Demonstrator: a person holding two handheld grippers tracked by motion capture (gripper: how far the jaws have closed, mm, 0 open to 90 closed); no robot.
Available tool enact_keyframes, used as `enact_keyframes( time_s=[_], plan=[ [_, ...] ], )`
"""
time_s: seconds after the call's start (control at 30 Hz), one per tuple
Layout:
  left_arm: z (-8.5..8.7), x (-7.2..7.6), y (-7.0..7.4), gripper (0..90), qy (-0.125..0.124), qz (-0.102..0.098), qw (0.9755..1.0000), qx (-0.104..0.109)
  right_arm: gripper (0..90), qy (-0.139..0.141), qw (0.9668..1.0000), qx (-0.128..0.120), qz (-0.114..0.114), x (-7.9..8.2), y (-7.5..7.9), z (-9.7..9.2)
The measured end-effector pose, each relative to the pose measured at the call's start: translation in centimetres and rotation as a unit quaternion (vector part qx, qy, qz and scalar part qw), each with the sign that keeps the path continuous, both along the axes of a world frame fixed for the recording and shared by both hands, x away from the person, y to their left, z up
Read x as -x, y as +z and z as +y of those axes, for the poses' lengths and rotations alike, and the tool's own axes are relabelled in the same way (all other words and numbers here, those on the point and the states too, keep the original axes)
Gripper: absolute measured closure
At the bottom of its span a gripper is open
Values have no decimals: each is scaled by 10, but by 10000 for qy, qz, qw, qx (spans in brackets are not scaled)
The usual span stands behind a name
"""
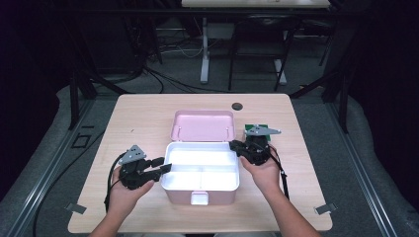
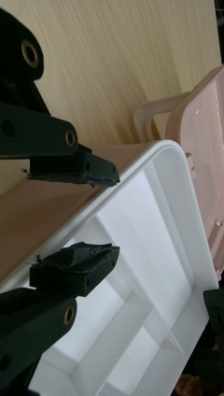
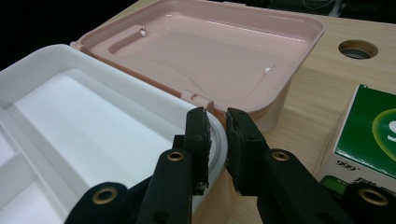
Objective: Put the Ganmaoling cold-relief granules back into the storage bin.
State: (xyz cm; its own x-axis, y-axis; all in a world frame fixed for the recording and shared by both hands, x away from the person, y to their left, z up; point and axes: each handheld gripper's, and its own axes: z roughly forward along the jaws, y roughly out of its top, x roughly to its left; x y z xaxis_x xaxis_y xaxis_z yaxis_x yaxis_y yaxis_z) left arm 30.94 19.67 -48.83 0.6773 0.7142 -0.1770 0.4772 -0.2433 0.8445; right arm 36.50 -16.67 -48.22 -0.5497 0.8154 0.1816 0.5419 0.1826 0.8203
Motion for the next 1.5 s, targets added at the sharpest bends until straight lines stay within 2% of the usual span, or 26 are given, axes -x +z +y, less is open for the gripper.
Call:
enact_keyframes(
  time_s=[0.13,0.23,0.53,0.63,0.67,0.83,0.87,1.03,1.17,1.3,1.33,1.37,1.5],
  plan=[
    [1,1,0,582,24,13,10000,-3,792,32,9999,-100,42,-3,0,0],
    [2,0,0,582,8,14,10000,1,792,41,10000,-71,27,-2,0,1],
    [1,-2,4,582,-43,56,9999,-152,775,-14,10000,10,-53,0,1,1],
    [-1,-3,8,584,-83,63,9996,-277,763,-42,9999,-52,-104,1,3,-3],
    [-3,-5,13,584,-149,19,9992,-372,761,-27,9999,-79,-96,2,5,-5],
    [-7,-9,26,585,-275,-15,9984,-491,744,-98,9998,-60,-138,4,7,-9],
    [-10,-11,34,585,-334,-58,9976,-607,744,-91,9998,-75,-169,5,8,-10],
    [-15,-18,45,585,-491,-49,9958,-773,732,-41,9997,-136,-221,9,11,-12],
    [-17,-24,51,585,-628,-76,9930,-996,721,-63,9995,-146,-262,15,12,-13],
    [-21,-30,59,594,-839,19,9887,-1242,704,-31,9995,-123,-279,22,12,-14],
    [-24,-34,65,602,-1007,114,9850,-1395,699,-7,9995,-145,-286,26,12,-14],
    [-24,-34,65,608,-1007,114,9850,-1395,699,-7,9995,-145,-286,26,12,-14],
    [-34,-40,77,618,-1345,212,9748,-1766,693,-3,9993,-216,-300,36,12,-16]
  ],
)
